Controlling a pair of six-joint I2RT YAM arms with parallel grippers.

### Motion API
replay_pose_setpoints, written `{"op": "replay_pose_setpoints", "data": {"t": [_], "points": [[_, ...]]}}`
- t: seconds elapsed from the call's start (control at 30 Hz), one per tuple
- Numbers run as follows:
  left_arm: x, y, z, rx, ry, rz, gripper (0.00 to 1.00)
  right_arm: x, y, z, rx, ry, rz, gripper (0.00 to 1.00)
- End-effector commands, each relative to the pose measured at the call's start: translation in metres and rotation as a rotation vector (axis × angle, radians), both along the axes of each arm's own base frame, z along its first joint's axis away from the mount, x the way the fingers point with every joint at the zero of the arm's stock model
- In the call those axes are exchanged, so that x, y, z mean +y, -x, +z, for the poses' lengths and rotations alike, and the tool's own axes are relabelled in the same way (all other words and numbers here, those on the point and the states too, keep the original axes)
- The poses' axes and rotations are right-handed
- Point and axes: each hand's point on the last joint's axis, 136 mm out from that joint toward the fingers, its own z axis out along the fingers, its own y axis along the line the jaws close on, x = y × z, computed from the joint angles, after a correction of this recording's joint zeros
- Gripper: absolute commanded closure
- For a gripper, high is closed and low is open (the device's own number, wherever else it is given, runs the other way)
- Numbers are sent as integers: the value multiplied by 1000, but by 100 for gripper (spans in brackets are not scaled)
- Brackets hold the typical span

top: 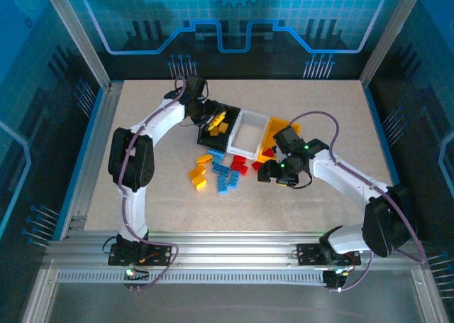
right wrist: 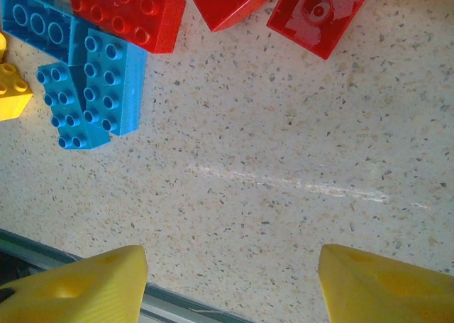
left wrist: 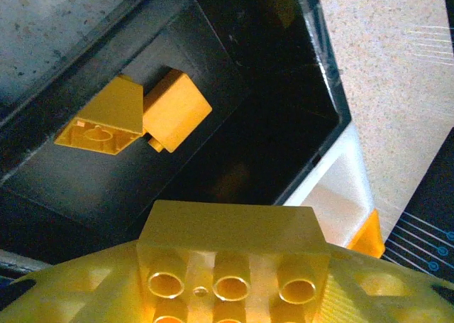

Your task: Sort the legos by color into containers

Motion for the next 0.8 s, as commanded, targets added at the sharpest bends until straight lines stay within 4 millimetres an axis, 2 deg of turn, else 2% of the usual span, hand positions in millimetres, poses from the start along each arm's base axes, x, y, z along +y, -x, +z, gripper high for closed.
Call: {"op": "replay_pose_setpoints", "data": {"t": [0.0,0.17,0.27,0.4,0.5,0.6,0.67,0.77], "points": [[4,-4,-1,22,-7,23,41,-5,2,1,2,-1,-27,33],[2,-7,8,1,-3,13,31,-3,1,-1,8,-3,-25,33],[2,-6,15,-15,-6,0,29,-1,-1,-2,9,-8,-21,33],[-1,7,33,-52,-23,-56,27,3,-7,-2,11,-12,-5,33],[6,33,47,-83,-103,-133,23,7,-10,0,8,-17,12,33],[21,69,50,-88,-189,-200,19,11,-13,-1,13,-23,27,33],[32,97,48,-79,-240,-248,15,13,-15,-1,12,-23,36,33],[48,141,33,-41,-318,-316,6,15,-15,-3,15,-23,49,33]]}}
